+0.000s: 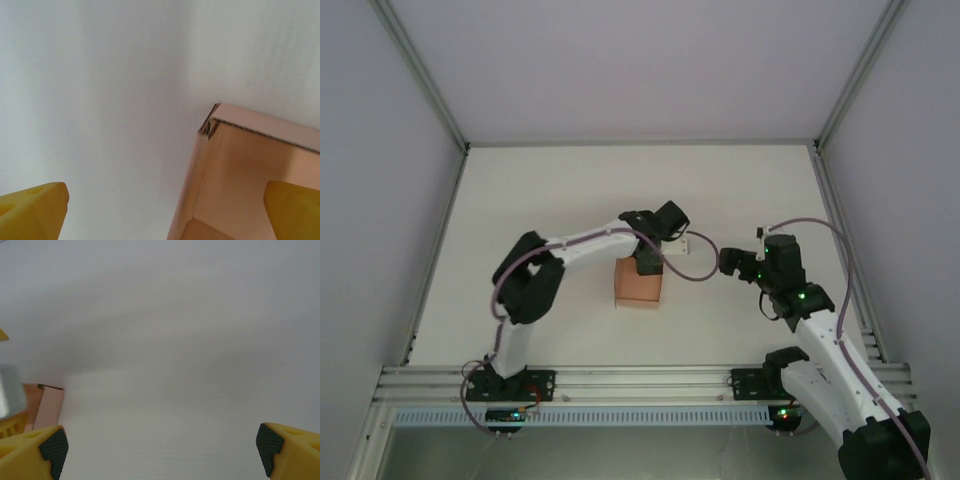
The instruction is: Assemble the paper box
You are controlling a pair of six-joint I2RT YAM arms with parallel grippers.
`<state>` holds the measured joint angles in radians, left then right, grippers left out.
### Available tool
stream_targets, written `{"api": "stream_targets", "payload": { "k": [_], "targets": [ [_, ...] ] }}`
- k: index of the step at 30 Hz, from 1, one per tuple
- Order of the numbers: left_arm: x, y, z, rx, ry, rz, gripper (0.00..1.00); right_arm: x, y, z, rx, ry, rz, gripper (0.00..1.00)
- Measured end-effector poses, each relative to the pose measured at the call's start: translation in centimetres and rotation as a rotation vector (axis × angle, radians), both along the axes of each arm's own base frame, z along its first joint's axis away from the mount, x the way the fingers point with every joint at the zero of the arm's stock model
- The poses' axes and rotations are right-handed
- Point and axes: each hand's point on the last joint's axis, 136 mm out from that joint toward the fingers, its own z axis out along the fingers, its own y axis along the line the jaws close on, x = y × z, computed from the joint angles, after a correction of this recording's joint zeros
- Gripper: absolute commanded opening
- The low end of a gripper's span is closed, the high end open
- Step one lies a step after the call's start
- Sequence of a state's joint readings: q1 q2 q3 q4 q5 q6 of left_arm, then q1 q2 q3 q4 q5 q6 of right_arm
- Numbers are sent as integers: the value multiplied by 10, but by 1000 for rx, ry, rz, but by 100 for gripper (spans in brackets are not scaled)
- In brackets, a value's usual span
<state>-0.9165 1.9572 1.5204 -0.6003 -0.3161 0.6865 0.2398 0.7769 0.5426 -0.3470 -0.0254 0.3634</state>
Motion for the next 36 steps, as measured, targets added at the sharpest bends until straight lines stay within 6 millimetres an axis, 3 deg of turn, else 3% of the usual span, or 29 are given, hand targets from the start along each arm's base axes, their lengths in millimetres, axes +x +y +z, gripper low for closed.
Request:
{"api": "stream_targets", "payload": {
  "k": [4, 7, 10, 13, 15, 17, 21, 25, 29, 32, 36],
  "targets": [
    [-4, -7, 70, -229, -68, 19, 99, 11, 23, -5, 1, 6, 118, 99],
    [4, 1, 126, -447, -119, 118, 99, 21, 56, -14, -42, 54, 268, 98],
    [26, 41, 175, -682, -148, 326, 99, 35, 102, -19, -122, 80, 453, 95],
    [50, 112, 197, -878, -161, 599, 99, 54, 151, -27, -215, 82, 628, 89],
    [55, 168, 188, -961, -171, 796, 99, 64, 177, -38, -268, 92, 723, 85],
    [47, 208, 163, -989, -156, 950, 99, 71, 198, -53, -317, 111, 804, 81],
    [15, 252, 103, -985, -82, 1172, 99, 80, 225, -80, -396, 166, 913, 60],
    [-9, 275, 76, -992, -60, 1285, 100, 88, 232, -94, -436, 197, 922, 34],
    [-16, 280, 80, -1041, -82, 1304, 99, 96, 223, -96, -464, 216, 806, 18],
    [-14, 279, 85, -1066, -94, 1299, 99, 96, 210, -100, -442, 240, 646, 16],
    [-11, 279, 83, -1065, -91, 1303, 99, 84, 177, -101, -429, 296, 385, 16]
  ]
}}
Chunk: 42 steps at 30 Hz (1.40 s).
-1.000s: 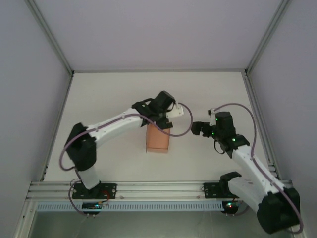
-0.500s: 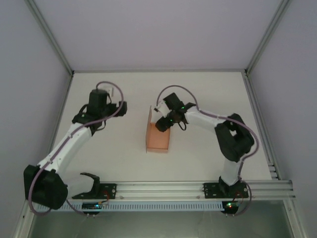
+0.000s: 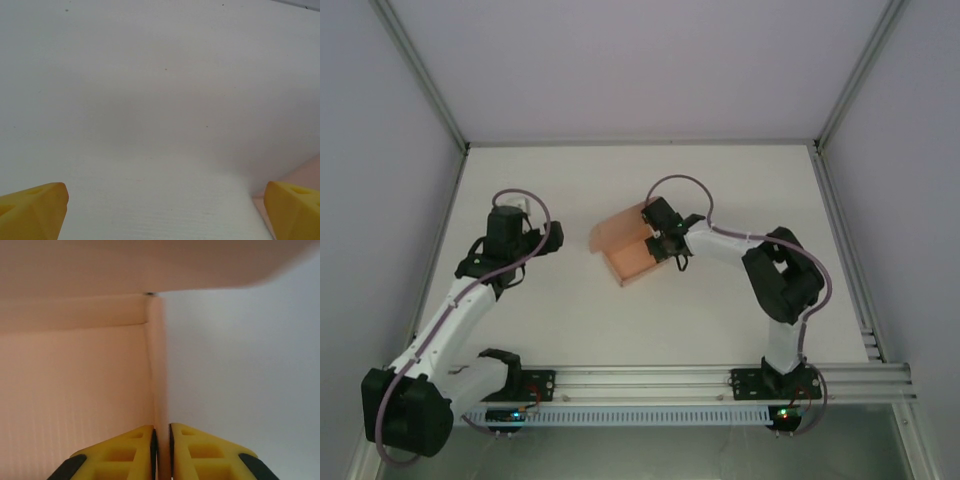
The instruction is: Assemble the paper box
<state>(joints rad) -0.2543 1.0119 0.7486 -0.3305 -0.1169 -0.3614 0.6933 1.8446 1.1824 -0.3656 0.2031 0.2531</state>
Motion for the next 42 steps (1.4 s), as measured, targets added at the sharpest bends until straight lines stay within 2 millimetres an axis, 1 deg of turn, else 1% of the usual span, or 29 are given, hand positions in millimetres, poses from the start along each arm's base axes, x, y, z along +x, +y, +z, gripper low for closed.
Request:
{"api": "stream_targets", "payload": {
  "k": [2, 7, 11, 14, 17, 18, 21, 22, 23, 26, 27, 30, 31, 33, 36, 39, 40, 42],
  "targets": [
    [3, -1, -4, 2, 10, -2, 99, -11, -14, -1, -19, 5, -99, 16],
    [8, -8, -16, -9, 43, -24, 99, -40, -33, -1, -68, 20, -289, 17],
    [11, -17, -22, -35, 59, -65, 100, -58, -37, 4, -68, 19, -374, 22],
    [12, -27, -23, -56, 60, -114, 99, -64, -34, 10, -27, 18, -412, 27],
    [13, -38, -19, -82, 45, -178, 99, -64, -35, 18, 1, 7, -427, 38],
    [13, -43, -17, -90, 36, -210, 99, -63, -37, 22, 6, 0, -428, 46],
    [10, -62, -11, -121, 14, -334, 99, -60, -48, 40, 4, -56, -397, 74],
    [8, -69, -11, -127, 10, -379, 100, -60, -52, 50, 6, -80, -368, 84],
    [6, -76, -10, -130, 6, -419, 100, -58, -56, 59, 10, -104, -335, 98],
    [-1, -103, -10, -128, 9, -558, 99, -50, -65, 92, 64, -190, -188, 99],
    [-5, -115, -8, -119, 3, -618, 100, -48, -68, 104, 87, -216, -118, 99],
    [-12, -147, 3, -71, -38, -777, 99, -40, -72, 131, 141, -292, 72, 99],
    [-13, -154, 7, -56, -51, -815, 100, -37, -72, 137, 153, -310, 133, 99],
    [-8, -163, 14, -21, -63, -864, 99, -36, -67, 145, 161, -311, 281, 99],
    [8, -173, 18, 29, -54, -922, 100, -34, -51, 152, 137, -297, 494, 99],
    [21, -182, 11, 75, -21, -983, 99, -25, -39, 150, 94, -269, 625, 99],
    [23, -185, 7, 87, -3, -1000, 97, -21, -37, 148, 82, -254, 652, 98],
    [25, -189, -2, 114, 33, -1039, 89, -11, -37, 141, 53, -220, 690, 92]
  ]
}}
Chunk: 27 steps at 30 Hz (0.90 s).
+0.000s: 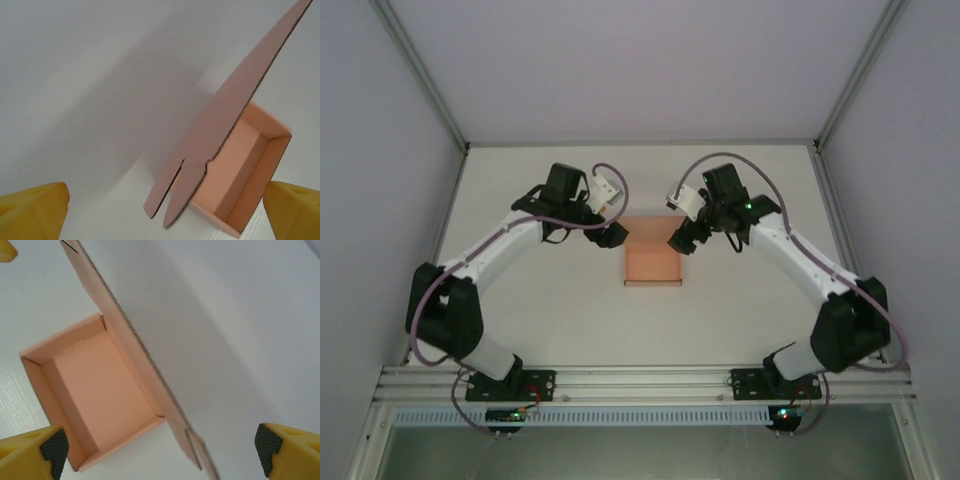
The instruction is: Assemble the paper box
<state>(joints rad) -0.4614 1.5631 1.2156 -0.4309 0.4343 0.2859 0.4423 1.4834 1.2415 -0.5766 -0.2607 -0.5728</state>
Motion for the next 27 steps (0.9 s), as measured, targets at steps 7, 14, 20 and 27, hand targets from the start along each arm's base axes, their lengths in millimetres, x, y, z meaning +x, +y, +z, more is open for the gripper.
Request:
{"api": "stream_targets", "payload": {
  "k": [7, 14, 20, 27],
  "targets": [
    [0, -10, -24, 101, 49, -101, 45, 14, -6, -36, -132, 119, 72, 65],
    [3, -12, -36, 173, 54, -114, 8, 13, -19, -58, -217, 178, 65, 32],
    [4, -11, -35, 213, 37, -105, 0, 14, -25, -60, -235, 180, 51, 15],
    [12, -11, -34, 241, 15, -23, 0, 14, -19, -59, -217, 194, -1, 0]
  ]
}}
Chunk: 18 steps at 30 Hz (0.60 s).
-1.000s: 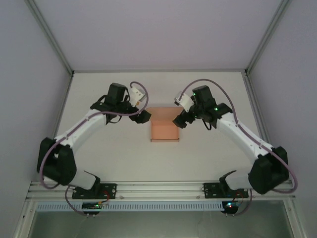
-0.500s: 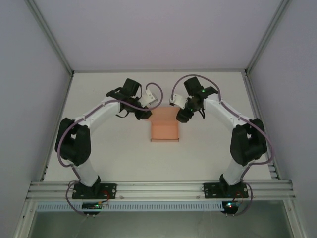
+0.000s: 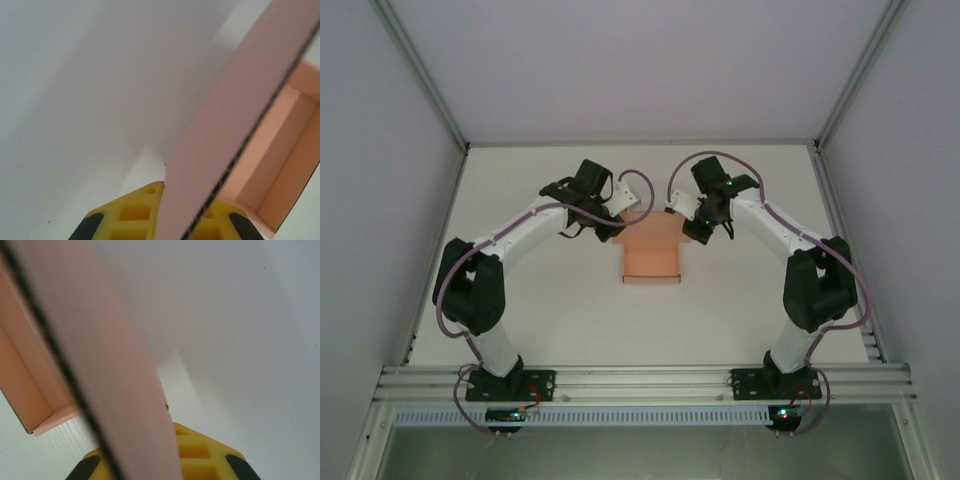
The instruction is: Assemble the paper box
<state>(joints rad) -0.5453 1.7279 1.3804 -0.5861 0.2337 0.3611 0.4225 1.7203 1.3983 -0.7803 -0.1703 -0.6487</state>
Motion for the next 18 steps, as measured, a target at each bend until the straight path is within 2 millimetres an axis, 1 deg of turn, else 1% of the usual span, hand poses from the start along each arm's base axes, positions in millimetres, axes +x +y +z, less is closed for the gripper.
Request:
{"api": "stream_targets", "payload": {
  "k": [3, 5, 9, 11, 12, 14, 18],
  "targets": [
    [13, 4, 5, -12, -15, 114, 0, 5, 7, 4, 31, -9, -105, 0],
    [23, 4, 13, -28, -39, 198, 0, 10, 11, 11, 70, -18, -191, 0],
    [35, 0, 35, -118, -76, 353, 0, 26, 14, 32, 172, -79, -392, 0],
    [38, -3, 41, -172, -74, 412, 0, 32, 16, 41, 220, -108, -486, 0],
    [39, -4, 41, -195, -66, 442, 0, 36, 17, 45, 245, -119, -533, 0],
    [42, -5, 39, -234, -57, 498, 0, 39, 20, 46, 282, -128, -613, 0],
    [47, -4, 30, -291, -27, 612, 0, 41, 30, 39, 341, -143, -729, 0]
  ]
}}
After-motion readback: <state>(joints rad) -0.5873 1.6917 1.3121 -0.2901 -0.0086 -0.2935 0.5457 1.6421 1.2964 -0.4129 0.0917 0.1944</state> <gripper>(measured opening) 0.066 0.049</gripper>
